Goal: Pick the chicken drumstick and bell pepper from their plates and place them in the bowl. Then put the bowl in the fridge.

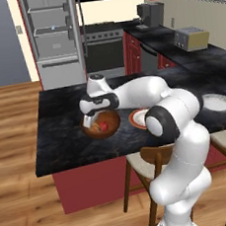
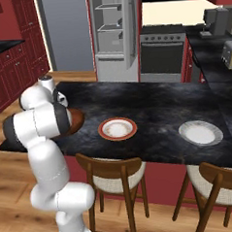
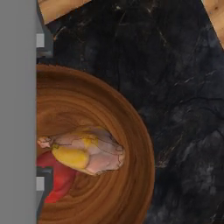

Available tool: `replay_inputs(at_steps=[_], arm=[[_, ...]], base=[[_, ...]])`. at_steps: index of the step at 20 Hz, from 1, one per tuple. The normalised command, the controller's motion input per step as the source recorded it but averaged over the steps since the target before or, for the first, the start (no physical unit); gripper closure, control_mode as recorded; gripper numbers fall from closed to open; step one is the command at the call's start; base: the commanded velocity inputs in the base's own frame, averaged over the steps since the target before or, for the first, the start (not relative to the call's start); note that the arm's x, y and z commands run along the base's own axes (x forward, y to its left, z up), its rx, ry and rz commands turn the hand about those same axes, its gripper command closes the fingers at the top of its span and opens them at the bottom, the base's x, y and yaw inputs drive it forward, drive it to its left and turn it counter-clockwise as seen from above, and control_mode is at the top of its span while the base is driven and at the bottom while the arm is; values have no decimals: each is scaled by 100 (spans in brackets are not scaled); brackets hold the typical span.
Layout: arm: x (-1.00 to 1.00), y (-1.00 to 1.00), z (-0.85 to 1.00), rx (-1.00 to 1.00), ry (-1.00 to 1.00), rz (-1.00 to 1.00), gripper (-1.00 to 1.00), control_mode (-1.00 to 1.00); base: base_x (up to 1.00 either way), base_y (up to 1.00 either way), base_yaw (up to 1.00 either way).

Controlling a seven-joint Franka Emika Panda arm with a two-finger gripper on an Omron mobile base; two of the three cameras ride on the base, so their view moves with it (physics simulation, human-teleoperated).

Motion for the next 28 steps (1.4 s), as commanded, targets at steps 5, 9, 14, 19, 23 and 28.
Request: replay_inputs(at_steps=[5, 9, 14, 19, 23, 28], arm=[[-59, -1, 2, -9, -11, 7, -100, -100], [-29, -4, -2, -8, -2, 0, -100, -100], [3, -4, -13, -11, 15, 0, -100, -100], [10, -4, -21, -4, 11, 2, -100, -100], [23, -1, -16, 0, 1, 11, -100, -100], [17, 0, -28, -2, 1, 12, -100, -100]], base=[[0, 0, 0], [0, 0, 0], [0, 0, 0], [0, 0, 0], [0, 0, 0], [0, 0, 0]])
